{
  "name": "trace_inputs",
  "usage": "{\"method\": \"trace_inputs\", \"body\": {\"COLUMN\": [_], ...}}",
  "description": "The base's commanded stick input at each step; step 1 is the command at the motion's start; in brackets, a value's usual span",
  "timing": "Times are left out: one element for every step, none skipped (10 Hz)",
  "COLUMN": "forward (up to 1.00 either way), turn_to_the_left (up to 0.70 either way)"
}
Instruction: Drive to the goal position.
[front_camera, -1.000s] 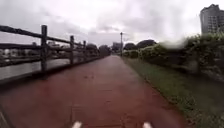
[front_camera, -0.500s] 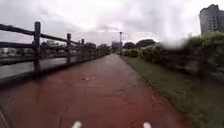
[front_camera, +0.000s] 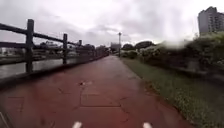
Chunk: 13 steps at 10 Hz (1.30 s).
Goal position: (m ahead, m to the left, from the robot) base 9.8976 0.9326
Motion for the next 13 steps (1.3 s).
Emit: {"method": "trace_inputs", "body": {"forward": [0.50,0.50,0.50,0.50,0.50,0.50,0.50,0.50,0.50,0.50,0.50,0.50,0.50], "turn_to_the_left": [0.00,0.00,0.00,0.00,0.00,0.00,0.00,0.00,0.00,0.04,0.32,0.50,0.50]}}
